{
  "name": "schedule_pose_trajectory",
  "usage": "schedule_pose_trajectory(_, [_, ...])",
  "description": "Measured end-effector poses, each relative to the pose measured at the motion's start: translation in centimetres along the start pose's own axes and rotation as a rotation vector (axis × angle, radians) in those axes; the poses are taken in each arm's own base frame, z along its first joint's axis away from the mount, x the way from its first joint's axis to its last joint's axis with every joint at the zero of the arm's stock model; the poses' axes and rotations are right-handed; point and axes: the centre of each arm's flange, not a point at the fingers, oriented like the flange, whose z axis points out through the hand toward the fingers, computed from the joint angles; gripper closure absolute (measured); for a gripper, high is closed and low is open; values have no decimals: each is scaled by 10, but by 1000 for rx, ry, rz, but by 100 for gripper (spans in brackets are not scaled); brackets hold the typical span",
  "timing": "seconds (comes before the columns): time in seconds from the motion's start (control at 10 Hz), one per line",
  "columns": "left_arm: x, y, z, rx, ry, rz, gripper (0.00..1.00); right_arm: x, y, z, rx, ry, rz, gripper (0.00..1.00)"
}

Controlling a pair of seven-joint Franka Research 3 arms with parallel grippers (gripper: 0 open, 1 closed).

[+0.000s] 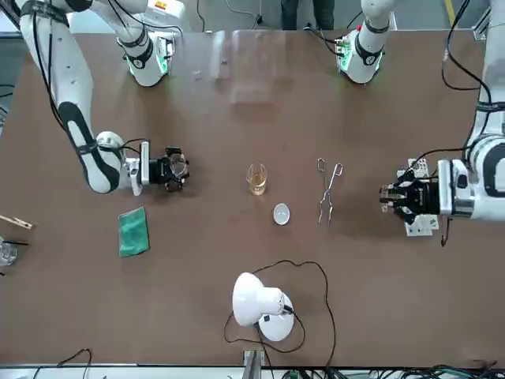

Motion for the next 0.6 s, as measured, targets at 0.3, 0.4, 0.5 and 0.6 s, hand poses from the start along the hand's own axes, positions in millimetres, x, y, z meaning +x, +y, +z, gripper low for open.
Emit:
schedule_pose_trajectory(0.3, [33, -8, 64, 5, -114, -43, 79, -15, -9, 36, -22, 14, 22, 61])
schedule_pose_trajectory(0.4, [47, -10, 84, 13, -149, -82, 79, -24, -13, 49, -33, 26, 39, 61])
schedule_pose_trajectory(0.5, [62, -14, 108, 23, -183, -114, 79, -30, -17, 63, -43, 36, 59, 61])
schedule_pose_trajectory(0.6, [76, -18, 136, 33, -216, -133, 79, -34, -21, 76, -49, 45, 74, 61])
